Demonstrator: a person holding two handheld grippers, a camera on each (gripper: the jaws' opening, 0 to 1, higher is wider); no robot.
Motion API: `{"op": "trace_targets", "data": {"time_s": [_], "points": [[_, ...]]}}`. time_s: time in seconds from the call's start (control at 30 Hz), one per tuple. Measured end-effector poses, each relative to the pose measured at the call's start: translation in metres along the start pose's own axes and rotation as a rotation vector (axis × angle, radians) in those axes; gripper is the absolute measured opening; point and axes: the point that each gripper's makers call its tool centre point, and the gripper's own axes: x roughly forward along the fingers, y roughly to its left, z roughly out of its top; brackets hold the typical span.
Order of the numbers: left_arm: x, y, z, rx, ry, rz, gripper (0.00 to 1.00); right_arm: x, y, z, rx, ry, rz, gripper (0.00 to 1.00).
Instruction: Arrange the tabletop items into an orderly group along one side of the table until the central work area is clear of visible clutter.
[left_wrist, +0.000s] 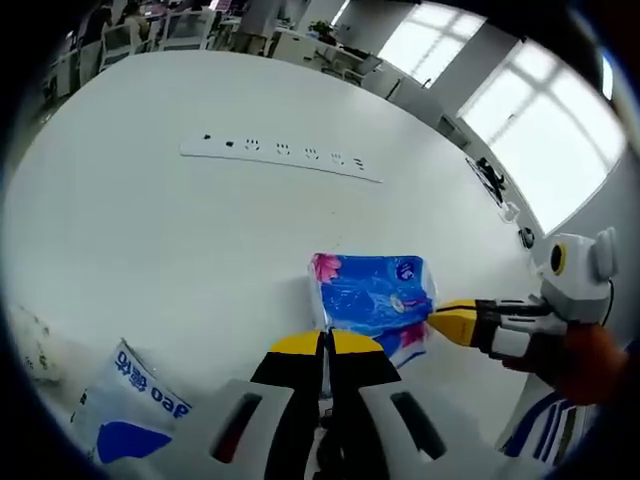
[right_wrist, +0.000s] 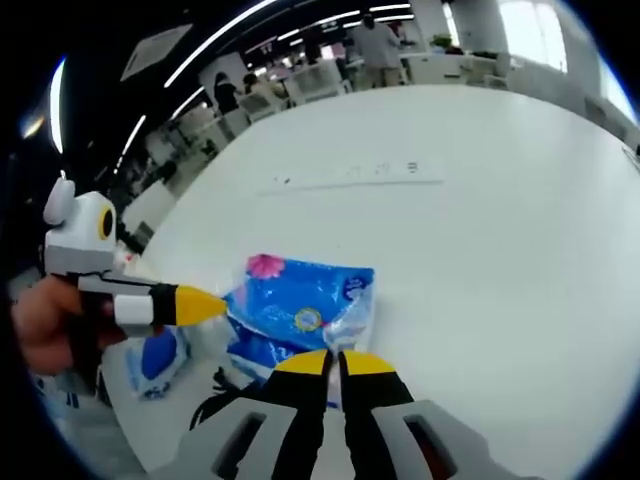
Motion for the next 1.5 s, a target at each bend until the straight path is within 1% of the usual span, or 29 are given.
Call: {"op": "trace_targets", "data": {"time_s": [0.07, 0.27, 0.33, 0.4, 0.73, 0.87, 1.07, 1.33, 1.4, 1.5], "points": [[0.002, 0.001, 0.000, -0.004, 0.003, -0.002, 0.00, 0.003, -0.001, 0.002, -0.008, 0.003, 0.001, 0.00], [0.006, 0.002, -0.004, -0.007, 0.014, -0.002, 0.00, 0.006, -0.002, -0.003, -0.007, 0.020, 0.001, 0.01], [0.008, 0.005, -0.007, -0.010, 0.024, -0.001, 0.00, 0.011, -0.005, -0.004, -0.006, 0.026, 0.004, 0.01], [0.009, 0.007, -0.008, -0.018, 0.023, -0.001, 0.00, 0.010, -0.005, -0.003, -0.008, 0.025, 0.004, 0.01], [0.013, 0.006, -0.003, -0.060, 0.007, -0.018, 0.00, 0.008, -0.005, 0.000, 0.009, 0.015, 0.004, 0.01], [0.015, 0.007, -0.002, -0.060, 0.007, -0.021, 0.00, 0.013, -0.008, 0.001, 0.009, 0.015, 0.008, 0.01], [0.015, 0.005, -0.004, -0.049, 0.011, -0.020, 0.00, 0.014, -0.008, -0.004, 0.006, 0.019, 0.007, 0.01], [0.015, 0.000, -0.011, -0.038, 0.036, -0.026, 0.00, 0.011, -0.011, -0.008, 0.017, 0.034, 0.001, 0.01], [0.015, 0.000, -0.011, -0.041, 0.038, -0.027, 0.00, 0.012, -0.013, -0.008, 0.010, 0.036, 0.000, 0.01], [0.015, 0.000, -0.011, -0.043, 0.039, -0.025, 0.00, 0.010, -0.013, -0.011, 0.022, 0.037, 0.002, 0.01]]}}
